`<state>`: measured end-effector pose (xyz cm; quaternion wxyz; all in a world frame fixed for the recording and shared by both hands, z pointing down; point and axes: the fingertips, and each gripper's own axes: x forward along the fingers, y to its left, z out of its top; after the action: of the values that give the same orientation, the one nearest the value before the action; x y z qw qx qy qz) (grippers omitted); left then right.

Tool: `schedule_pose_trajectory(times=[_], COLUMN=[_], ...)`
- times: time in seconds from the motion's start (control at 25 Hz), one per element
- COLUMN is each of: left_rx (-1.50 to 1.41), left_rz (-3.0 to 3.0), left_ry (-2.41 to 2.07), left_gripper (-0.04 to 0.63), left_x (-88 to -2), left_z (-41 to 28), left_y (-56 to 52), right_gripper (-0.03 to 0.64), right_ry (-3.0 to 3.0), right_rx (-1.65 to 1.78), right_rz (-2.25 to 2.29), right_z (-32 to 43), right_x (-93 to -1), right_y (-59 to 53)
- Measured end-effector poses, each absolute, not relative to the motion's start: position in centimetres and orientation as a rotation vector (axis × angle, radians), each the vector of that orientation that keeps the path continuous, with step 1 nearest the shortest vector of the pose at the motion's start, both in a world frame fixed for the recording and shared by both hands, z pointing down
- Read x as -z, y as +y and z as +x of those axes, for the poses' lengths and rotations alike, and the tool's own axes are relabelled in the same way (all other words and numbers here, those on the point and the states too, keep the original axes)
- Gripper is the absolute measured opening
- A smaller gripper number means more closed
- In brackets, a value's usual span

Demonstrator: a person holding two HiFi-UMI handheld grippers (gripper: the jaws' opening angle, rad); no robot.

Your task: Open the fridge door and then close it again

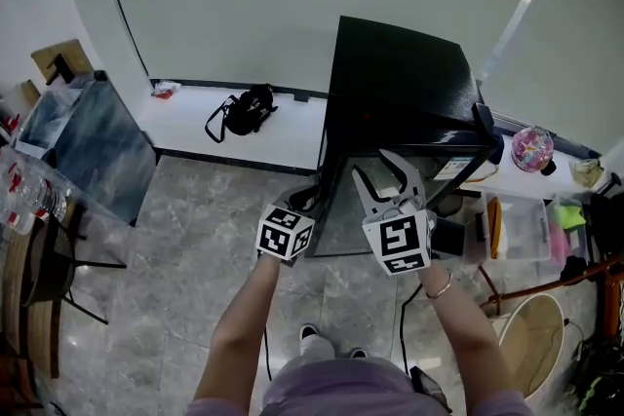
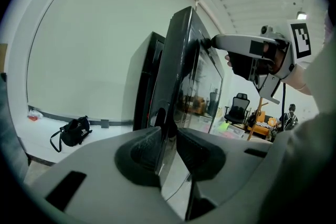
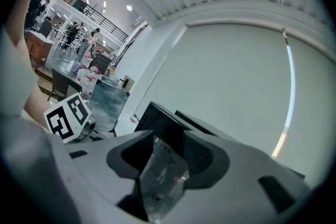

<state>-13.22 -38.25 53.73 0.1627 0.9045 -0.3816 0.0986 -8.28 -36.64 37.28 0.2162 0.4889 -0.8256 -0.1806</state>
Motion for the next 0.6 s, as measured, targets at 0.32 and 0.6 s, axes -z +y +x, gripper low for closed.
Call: schedule_pose_trajectory(times=[0.32, 0.6], left_rx=[-0.290, -0.302], left_rz=[2.594, 2.597], left_ry=[-1.061, -1.059], left_gripper=[0.077, 0.080], left_x=[-53.8, -53.8], left_z=[-13.4, -13.4], left_y=[-40.8, -42.5], right_gripper=[0.181, 0.181], right_ry=[-2.262, -2.248], right_rx=[0.491, 0.496], right_rz=[1.385, 1.401], right_z=[-8.8, -8.8], right_x=[-37.5, -37.5], right_y=[-38.7, -40.1])
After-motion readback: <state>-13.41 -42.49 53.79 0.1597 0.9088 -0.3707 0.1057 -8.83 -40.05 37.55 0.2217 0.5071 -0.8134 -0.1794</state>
